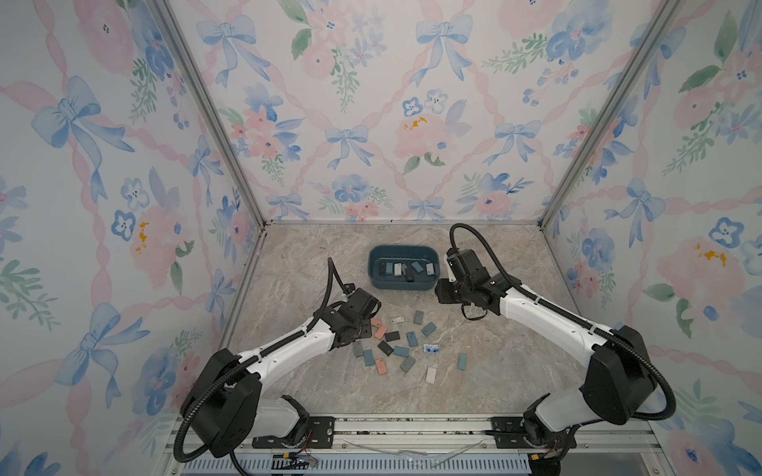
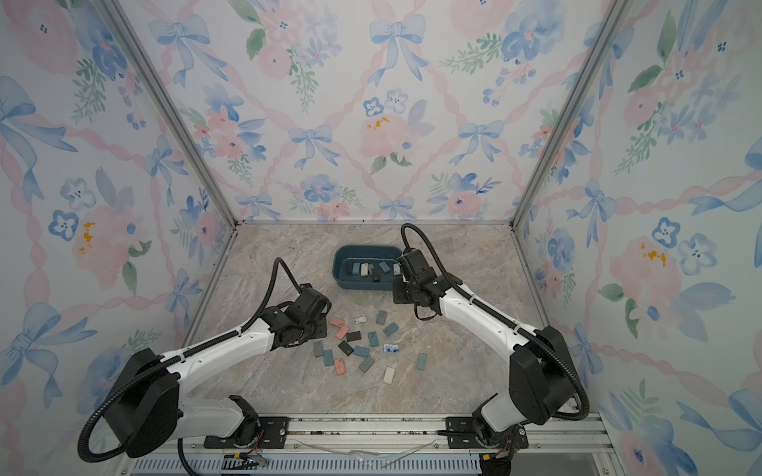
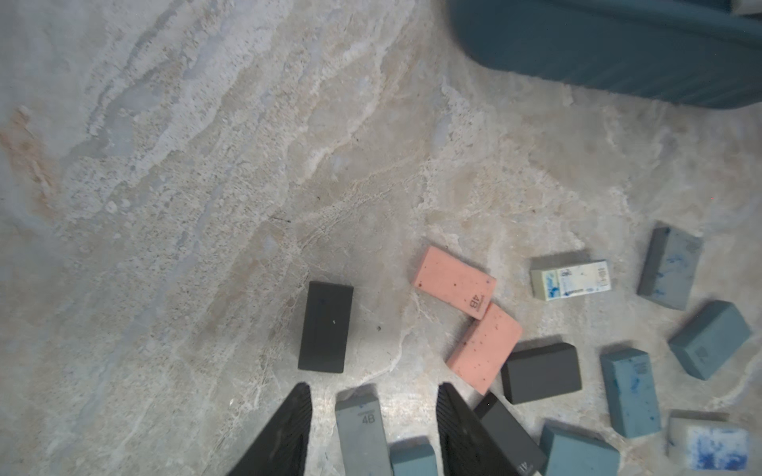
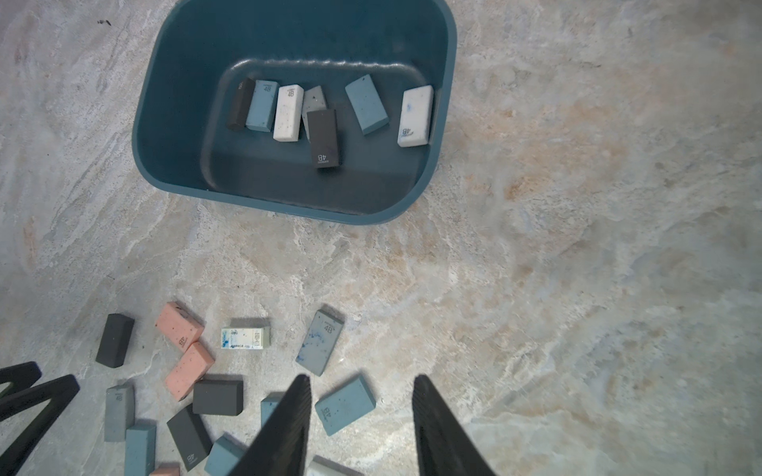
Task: Put the eraser in the storage box
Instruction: Pick up the eraser from the center of the board.
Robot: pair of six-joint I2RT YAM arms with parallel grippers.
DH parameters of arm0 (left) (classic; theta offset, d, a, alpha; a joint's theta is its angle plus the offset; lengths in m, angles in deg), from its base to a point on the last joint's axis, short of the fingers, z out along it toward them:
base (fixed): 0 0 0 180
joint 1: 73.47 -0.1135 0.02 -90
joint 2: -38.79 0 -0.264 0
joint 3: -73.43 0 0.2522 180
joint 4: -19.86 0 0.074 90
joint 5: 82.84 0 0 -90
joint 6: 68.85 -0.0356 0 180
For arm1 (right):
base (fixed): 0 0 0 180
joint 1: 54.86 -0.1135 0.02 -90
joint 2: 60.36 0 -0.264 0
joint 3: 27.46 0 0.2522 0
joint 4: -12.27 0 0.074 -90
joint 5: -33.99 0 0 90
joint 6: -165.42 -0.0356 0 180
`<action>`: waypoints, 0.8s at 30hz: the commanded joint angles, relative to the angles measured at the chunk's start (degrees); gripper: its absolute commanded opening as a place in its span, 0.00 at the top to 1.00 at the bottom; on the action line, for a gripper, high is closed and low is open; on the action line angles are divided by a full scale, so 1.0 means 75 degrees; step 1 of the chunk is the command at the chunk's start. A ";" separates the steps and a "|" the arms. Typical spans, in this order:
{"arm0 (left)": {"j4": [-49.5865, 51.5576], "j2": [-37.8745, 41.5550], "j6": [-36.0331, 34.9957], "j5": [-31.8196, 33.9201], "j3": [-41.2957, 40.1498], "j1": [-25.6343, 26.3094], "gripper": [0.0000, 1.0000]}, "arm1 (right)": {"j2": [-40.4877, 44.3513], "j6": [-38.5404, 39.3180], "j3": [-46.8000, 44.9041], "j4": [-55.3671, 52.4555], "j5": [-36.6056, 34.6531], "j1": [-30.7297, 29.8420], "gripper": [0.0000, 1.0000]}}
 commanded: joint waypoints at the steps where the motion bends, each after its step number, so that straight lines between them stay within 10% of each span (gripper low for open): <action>1: 0.0183 -0.0338 -0.0256 0.0043 -0.0087 -0.0165 0.48 | 0.0284 -0.0157 -0.0181 0.0116 0.0039 -0.0073 0.56; 24: -0.1126 -0.0761 -0.1032 -0.1295 -0.0724 -0.1118 0.49 | 0.0432 -0.0346 -0.0459 0.0199 0.0041 -0.0061 0.56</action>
